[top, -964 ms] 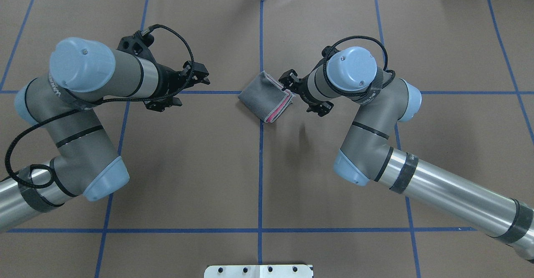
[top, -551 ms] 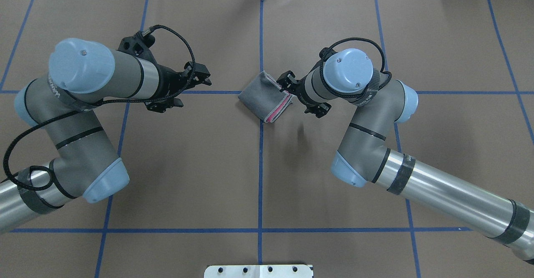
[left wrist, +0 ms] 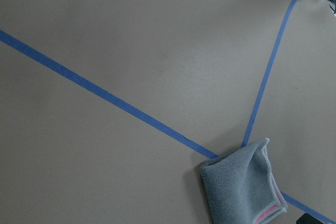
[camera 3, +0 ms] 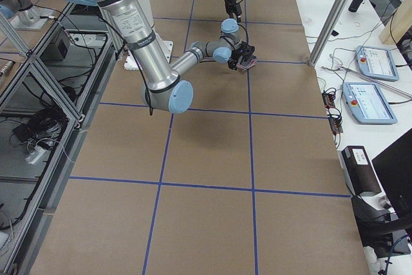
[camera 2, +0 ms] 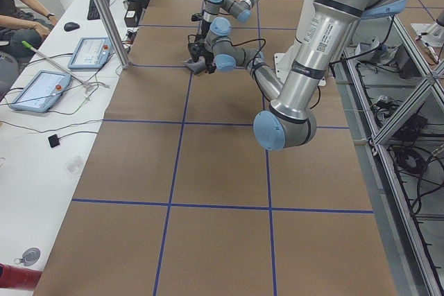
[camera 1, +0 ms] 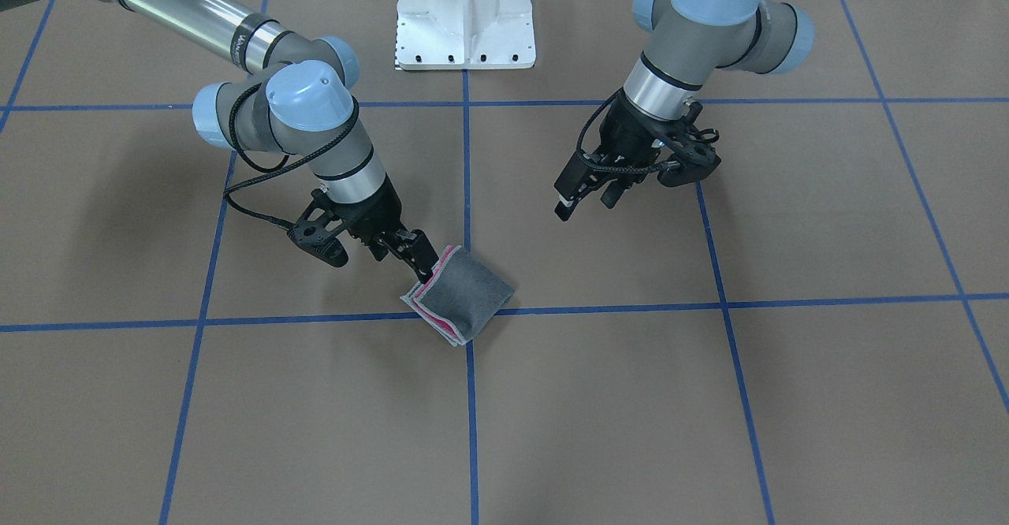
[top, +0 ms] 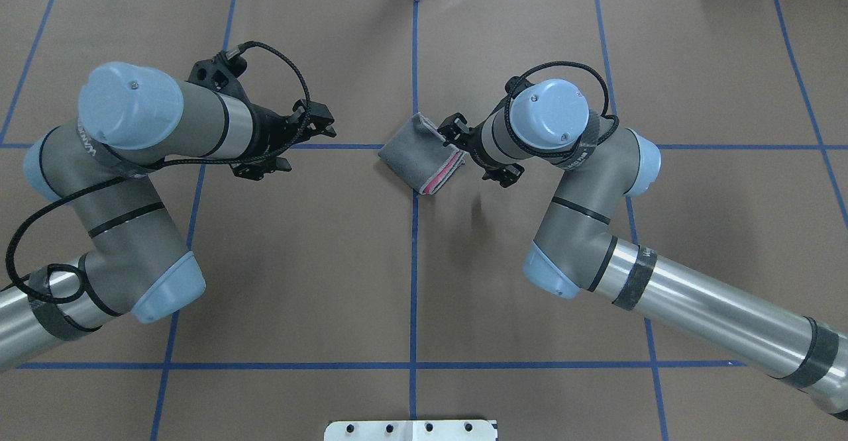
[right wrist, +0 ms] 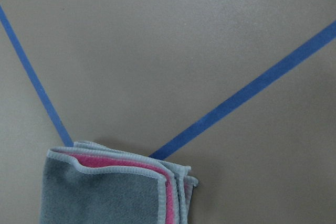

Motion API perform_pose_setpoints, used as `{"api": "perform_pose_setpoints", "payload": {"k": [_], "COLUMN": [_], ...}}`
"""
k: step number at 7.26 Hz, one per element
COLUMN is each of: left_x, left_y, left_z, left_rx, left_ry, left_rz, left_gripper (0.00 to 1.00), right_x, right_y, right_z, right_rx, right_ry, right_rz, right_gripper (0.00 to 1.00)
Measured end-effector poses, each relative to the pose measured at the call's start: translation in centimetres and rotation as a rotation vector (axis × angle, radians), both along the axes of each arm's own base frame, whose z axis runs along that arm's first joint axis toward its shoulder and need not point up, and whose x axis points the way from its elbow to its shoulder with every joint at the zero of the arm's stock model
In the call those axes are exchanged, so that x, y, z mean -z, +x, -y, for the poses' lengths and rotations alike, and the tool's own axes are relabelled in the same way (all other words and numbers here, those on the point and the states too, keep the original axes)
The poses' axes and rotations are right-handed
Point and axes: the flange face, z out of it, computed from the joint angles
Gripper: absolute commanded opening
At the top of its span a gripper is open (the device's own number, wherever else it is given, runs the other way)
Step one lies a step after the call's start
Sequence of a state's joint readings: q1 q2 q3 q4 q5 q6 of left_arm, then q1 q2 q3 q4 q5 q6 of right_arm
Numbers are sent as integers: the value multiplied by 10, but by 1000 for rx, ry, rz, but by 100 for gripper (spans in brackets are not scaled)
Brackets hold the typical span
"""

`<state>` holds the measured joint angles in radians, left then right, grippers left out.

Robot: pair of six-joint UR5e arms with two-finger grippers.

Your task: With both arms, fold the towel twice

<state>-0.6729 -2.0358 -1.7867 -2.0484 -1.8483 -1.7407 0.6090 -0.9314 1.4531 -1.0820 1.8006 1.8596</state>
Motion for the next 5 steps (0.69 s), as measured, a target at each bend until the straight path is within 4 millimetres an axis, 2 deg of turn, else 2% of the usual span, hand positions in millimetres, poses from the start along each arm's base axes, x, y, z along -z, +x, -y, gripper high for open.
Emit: {"api": "perform_pose_setpoints", "payload": {"k": [5], "left_x": [-4], "left_y": [7], "left_z": [2], "left_rx": [-5], "left_ry": [-7], "left_rz": [10], "left_gripper": [100], "right_x": [4], "right_y": [-2], "right_z": [-1], "right_rx": [-17], "right_ry": [-15], "right_rz": [12], "right_gripper": [98]}}
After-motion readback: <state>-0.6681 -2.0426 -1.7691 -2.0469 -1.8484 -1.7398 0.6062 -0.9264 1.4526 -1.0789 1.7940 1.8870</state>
